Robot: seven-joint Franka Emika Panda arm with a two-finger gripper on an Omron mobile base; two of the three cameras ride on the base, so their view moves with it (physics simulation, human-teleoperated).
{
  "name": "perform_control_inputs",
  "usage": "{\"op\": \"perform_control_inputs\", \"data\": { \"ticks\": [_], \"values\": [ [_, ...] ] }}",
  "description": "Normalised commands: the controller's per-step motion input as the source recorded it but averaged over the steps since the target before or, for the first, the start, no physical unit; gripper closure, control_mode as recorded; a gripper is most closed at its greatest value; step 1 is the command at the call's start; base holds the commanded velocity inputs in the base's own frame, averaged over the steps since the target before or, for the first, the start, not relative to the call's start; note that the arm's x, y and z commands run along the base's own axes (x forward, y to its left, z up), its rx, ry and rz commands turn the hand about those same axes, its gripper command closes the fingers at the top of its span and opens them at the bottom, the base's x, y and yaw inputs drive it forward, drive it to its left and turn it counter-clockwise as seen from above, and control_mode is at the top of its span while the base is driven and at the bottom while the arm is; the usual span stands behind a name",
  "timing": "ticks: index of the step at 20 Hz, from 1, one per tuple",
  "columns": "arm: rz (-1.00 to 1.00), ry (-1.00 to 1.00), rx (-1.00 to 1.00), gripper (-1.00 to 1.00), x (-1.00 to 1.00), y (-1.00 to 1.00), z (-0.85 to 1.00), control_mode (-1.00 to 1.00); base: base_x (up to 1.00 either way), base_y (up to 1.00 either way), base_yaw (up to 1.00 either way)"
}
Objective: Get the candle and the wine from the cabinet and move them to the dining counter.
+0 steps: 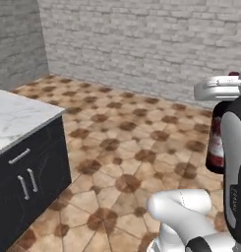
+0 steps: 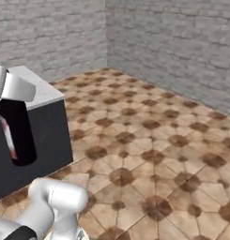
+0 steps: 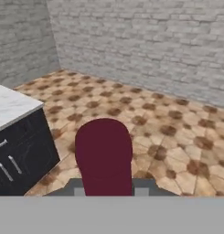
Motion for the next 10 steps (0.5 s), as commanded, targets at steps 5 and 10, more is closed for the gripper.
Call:
{"op": "perform_control_inputs", "data": {
  "ticks": [5, 10],
  "values": [
    [0.0, 0.0, 0.0, 1.0, 0.0, 0.0, 0.0, 1.0, 0.33, -0.02, 0.93],
    [0.0, 0.0, 0.0, 1.0, 0.0, 0.0, 0.0, 1.0, 0.26, -0.21, 0.86]
  ]
}}
